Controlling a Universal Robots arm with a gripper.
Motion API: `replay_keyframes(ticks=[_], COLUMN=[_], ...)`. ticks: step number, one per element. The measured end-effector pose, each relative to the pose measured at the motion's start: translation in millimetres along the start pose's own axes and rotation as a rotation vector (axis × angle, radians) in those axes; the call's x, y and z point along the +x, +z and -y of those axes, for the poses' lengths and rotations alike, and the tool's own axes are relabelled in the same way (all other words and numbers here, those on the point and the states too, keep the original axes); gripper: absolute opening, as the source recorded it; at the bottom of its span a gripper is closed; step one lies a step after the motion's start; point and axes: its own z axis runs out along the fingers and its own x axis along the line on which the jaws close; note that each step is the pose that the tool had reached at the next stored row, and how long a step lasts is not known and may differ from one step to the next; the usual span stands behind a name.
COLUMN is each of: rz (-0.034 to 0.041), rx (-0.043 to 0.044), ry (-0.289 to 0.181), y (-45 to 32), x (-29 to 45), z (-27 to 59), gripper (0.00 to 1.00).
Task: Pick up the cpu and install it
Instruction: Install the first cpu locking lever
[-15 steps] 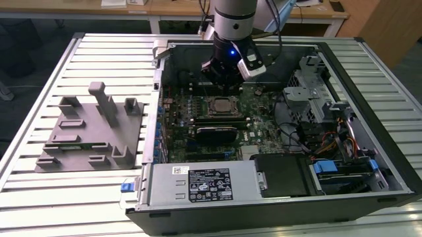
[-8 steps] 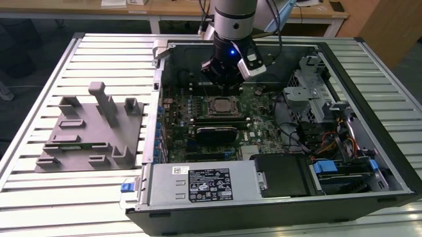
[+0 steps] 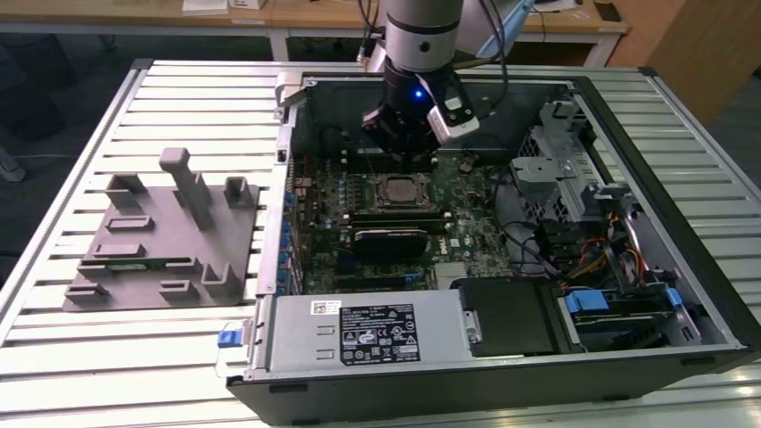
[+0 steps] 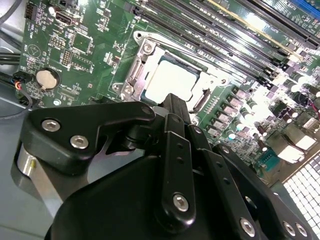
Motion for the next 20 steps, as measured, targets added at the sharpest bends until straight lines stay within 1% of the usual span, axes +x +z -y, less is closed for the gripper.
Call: replay_keyframes(ticks=[6,9,15,20], rz=[0.0,0.0,0.0001,0.0001], rx=[-0.0001,-0.0001,-0.0002,-0.0002], ry=[0.0,0.0,0.0,0.0], y=[-0.1,-0.2,-0.4,-0.6], x=[8.4,15.3,26.4,38.0], z=[0.6,1.0,1.7,2.5], gripper=[0.11,0.11,0.11,0.11])
